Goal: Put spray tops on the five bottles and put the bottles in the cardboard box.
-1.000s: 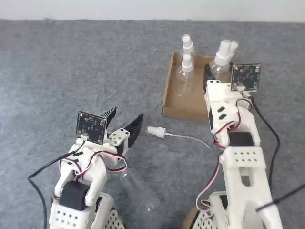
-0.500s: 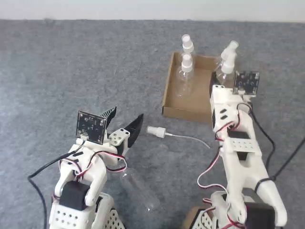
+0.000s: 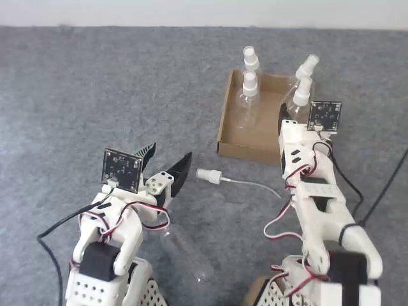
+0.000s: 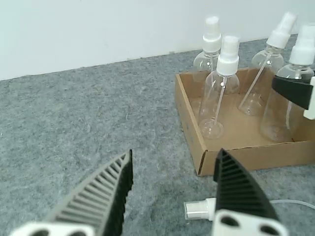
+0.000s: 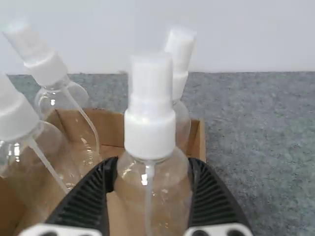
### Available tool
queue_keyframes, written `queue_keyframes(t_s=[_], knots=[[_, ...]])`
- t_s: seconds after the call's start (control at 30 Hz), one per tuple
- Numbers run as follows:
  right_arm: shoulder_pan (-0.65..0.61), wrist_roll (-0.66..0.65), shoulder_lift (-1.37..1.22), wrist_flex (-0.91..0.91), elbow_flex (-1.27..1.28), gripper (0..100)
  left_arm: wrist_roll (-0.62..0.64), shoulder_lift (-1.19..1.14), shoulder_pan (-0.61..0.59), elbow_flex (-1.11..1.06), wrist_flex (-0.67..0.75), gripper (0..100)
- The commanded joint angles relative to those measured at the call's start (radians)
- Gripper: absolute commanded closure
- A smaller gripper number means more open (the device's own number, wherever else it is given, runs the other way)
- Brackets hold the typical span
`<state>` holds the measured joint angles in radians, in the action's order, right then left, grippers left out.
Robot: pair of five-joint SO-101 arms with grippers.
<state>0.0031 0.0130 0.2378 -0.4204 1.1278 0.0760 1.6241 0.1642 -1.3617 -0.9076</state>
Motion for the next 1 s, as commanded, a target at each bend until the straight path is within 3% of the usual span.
queue_keyframes(t_s=[0.0, 0.43, 0.97], knots=[[0.004, 0.011, -0.061, -0.137, -0.074, 99.3, -0.002, 0.012, 0.000, 0.005, 0.002, 76], [0.005, 0.008, -0.239, -0.352, -0.078, 99.3, -0.002, 0.012, 0.005, -0.010, 0.015, 76], [0.004, 0.002, -0.243, -0.351, -0.071, 99.1, -0.002, 0.012, 0.005, -0.010, 0.015, 76]])
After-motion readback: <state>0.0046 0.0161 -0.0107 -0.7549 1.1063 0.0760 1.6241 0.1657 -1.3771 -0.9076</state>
